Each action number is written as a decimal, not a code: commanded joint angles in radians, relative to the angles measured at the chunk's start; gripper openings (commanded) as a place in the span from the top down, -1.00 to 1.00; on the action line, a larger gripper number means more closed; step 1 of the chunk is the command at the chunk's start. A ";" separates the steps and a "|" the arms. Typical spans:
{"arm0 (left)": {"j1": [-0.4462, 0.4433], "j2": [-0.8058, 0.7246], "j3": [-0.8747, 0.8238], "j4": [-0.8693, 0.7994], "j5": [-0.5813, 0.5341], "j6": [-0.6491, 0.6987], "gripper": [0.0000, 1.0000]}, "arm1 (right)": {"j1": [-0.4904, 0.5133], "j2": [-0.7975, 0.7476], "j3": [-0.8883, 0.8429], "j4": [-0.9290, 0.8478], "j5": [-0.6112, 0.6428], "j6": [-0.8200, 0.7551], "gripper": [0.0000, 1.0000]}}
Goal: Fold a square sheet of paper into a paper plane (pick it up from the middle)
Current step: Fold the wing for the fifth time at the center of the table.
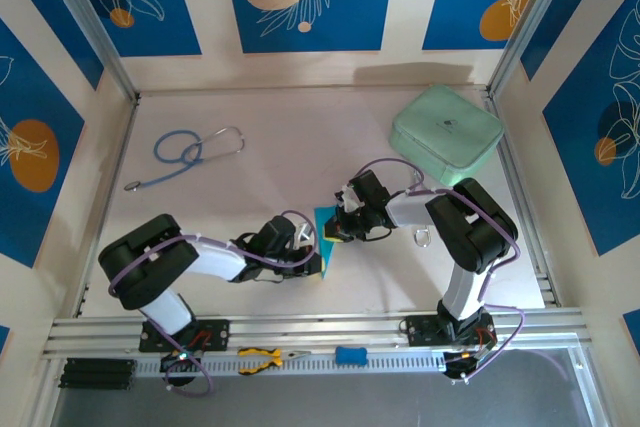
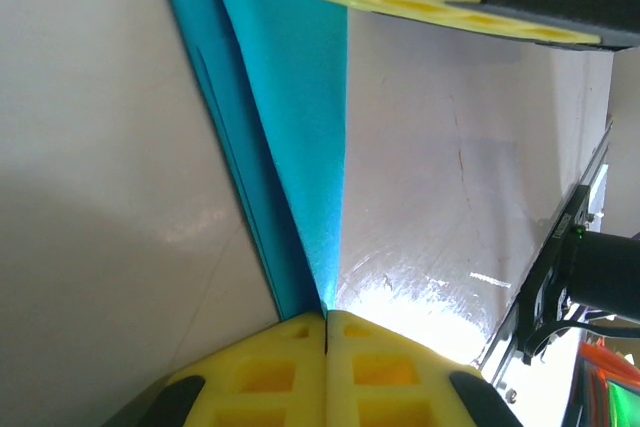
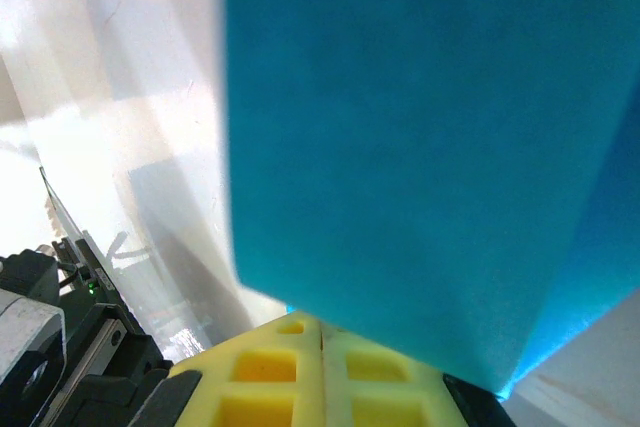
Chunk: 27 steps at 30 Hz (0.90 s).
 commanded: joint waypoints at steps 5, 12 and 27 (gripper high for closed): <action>-0.015 -0.008 -0.020 -0.104 0.064 0.026 0.77 | 0.006 0.074 -0.035 -0.135 0.160 0.003 0.89; -0.024 -0.040 0.008 -0.214 0.038 0.082 0.98 | 0.005 0.077 -0.034 -0.134 0.156 0.003 0.88; -0.029 -0.096 -0.050 -0.137 0.051 0.042 0.72 | 0.005 0.081 -0.032 -0.140 0.166 0.004 0.89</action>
